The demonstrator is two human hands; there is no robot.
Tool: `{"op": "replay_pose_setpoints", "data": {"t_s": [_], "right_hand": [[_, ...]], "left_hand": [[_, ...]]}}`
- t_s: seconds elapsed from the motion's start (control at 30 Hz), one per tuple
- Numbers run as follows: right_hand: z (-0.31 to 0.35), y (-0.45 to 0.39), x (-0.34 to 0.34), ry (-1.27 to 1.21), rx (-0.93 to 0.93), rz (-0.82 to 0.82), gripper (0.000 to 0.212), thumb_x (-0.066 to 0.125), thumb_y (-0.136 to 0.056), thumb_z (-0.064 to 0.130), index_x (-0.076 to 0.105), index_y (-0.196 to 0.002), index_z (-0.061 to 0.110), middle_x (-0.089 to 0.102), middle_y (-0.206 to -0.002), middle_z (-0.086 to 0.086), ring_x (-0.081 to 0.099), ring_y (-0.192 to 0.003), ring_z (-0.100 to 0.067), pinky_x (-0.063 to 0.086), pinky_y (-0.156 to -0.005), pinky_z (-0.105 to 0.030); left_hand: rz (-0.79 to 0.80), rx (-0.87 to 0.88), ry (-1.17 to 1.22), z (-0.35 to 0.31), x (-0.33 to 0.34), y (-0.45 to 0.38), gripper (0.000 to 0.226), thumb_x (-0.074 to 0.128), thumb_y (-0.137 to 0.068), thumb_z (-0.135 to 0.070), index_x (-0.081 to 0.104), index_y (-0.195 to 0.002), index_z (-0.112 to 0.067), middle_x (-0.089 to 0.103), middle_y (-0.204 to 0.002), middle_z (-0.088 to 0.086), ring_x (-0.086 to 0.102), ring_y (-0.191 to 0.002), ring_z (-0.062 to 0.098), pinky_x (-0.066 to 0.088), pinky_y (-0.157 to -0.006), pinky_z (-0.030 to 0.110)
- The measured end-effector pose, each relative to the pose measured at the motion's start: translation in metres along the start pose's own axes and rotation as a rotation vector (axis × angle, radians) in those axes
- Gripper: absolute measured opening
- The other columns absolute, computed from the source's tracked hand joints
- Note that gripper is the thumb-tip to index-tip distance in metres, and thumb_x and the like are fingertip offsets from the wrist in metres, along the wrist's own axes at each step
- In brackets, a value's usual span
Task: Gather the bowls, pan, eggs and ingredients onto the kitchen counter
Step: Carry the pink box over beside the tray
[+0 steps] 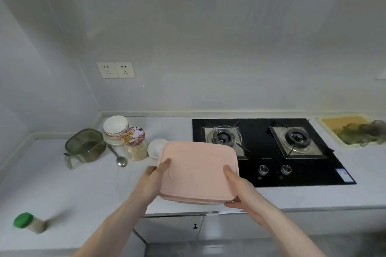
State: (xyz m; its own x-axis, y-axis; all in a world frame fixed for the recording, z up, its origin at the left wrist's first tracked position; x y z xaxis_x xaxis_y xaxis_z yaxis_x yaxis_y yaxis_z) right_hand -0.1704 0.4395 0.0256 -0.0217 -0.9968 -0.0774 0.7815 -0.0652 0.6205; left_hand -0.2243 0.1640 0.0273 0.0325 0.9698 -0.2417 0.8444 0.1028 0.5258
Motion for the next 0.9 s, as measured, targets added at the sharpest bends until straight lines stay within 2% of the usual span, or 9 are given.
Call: {"op": "replay_pose_setpoints", "data": {"t_s": [0.1, 0.2, 0.33, 0.5, 0.6, 0.67, 0.83, 0.9], "right_hand": [[-0.015, 0.015, -0.046, -0.007, 0.011, -0.031, 0.047, 0.046, -0.096, 0.065, 0.067, -0.114, 0.027, 0.079, -0.098, 0.009, 0.072, -0.102, -0.015, 0.057, -0.097, -0.044], [-0.038, 0.034, -0.118, -0.027, 0.029, -0.107, 0.051, 0.047, -0.095, 0.067, 0.07, -0.111, 0.024, 0.08, -0.095, 0.006, 0.073, -0.1, -0.018, 0.059, -0.094, -0.043], [-0.065, 0.05, -0.195, -0.067, 0.047, -0.203, 0.057, 0.048, -0.092, 0.07, 0.07, -0.111, 0.021, 0.078, -0.101, -0.002, 0.072, -0.1, -0.024, 0.061, -0.09, -0.044], [-0.092, 0.079, -0.282, -0.156, 0.025, -0.284, 0.052, 0.047, -0.095, 0.065, 0.069, -0.112, 0.022, 0.079, -0.099, 0.001, 0.072, -0.097, -0.018, 0.062, -0.084, -0.037], [-0.101, 0.09, -0.33, -0.187, 0.02, -0.347, 0.053, 0.047, -0.094, 0.067, 0.07, -0.113, 0.023, 0.079, -0.095, 0.005, 0.073, -0.093, -0.015, 0.063, -0.081, -0.034], [-0.106, 0.094, -0.361, -0.215, 0.016, -0.377, 0.055, 0.046, -0.094, 0.068, 0.071, -0.113, 0.023, 0.079, -0.092, 0.007, 0.073, -0.092, -0.014, 0.063, -0.081, -0.033], [-0.114, 0.093, -0.429, -0.285, 0.038, -0.467, 0.053, 0.049, -0.093, 0.067, 0.074, -0.108, 0.022, 0.079, -0.086, 0.008, 0.073, -0.091, -0.015, 0.062, -0.086, -0.038], [-0.119, 0.084, -0.462, -0.299, 0.056, -0.502, 0.055, 0.05, -0.092, 0.068, 0.075, -0.104, 0.021, 0.078, -0.082, 0.009, 0.072, -0.088, -0.016, 0.062, -0.088, -0.04]], "left_hand": [[0.034, 0.006, -0.011, -0.003, 0.049, 0.013, 0.064, 0.056, -0.088, -0.067, 0.052, -0.127, -0.016, 0.061, -0.117, 0.0, 0.06, -0.108, 0.024, 0.051, -0.097, 0.047], [0.103, 0.009, -0.068, -0.009, 0.122, 0.031, 0.06, 0.054, -0.091, -0.063, 0.052, -0.126, -0.014, 0.061, -0.116, 0.002, 0.06, -0.106, 0.024, 0.052, -0.097, 0.048], [0.183, 0.049, -0.101, -0.024, 0.203, 0.055, 0.051, 0.055, -0.093, -0.06, 0.057, -0.118, -0.016, 0.065, -0.113, 0.0, 0.063, -0.103, 0.021, 0.052, -0.097, 0.049], [0.299, 0.076, -0.185, -0.047, 0.302, 0.082, 0.062, 0.055, -0.075, -0.071, 0.063, -0.111, -0.02, 0.071, -0.109, 0.0, 0.067, -0.102, 0.023, 0.053, -0.096, 0.048], [0.385, 0.104, -0.247, -0.062, 0.356, 0.088, 0.063, 0.054, -0.078, -0.074, 0.065, -0.11, -0.021, 0.072, -0.109, 0.001, 0.067, -0.104, 0.024, 0.053, -0.096, 0.049], [0.432, 0.117, -0.277, -0.072, 0.395, 0.088, 0.072, 0.052, -0.07, -0.079, 0.066, -0.112, -0.022, 0.073, -0.109, 0.001, 0.067, -0.105, 0.025, 0.054, -0.096, 0.049], [0.536, 0.134, -0.322, -0.096, 0.478, 0.081, 0.071, 0.051, -0.07, -0.077, 0.075, -0.103, -0.019, 0.074, -0.106, 0.01, 0.067, -0.105, 0.034, 0.054, -0.095, 0.049], [0.569, 0.135, -0.333, -0.106, 0.516, 0.074, 0.07, 0.051, -0.07, -0.076, 0.075, -0.101, -0.018, 0.075, -0.099, 0.006, 0.069, -0.095, 0.029, 0.055, -0.089, 0.045]]}}
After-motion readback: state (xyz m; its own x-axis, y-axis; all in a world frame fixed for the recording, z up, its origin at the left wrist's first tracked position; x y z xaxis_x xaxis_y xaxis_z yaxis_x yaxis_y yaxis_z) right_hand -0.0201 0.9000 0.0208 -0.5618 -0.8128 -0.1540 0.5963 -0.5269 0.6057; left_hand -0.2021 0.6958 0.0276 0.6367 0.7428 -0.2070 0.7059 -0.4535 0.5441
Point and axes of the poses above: each hand's wrist, its own y-axis away from the middle knuckle, its own x-axis out of the palm, z = x × y, the point moved 10 cm from there along -y, towards the middle knuckle
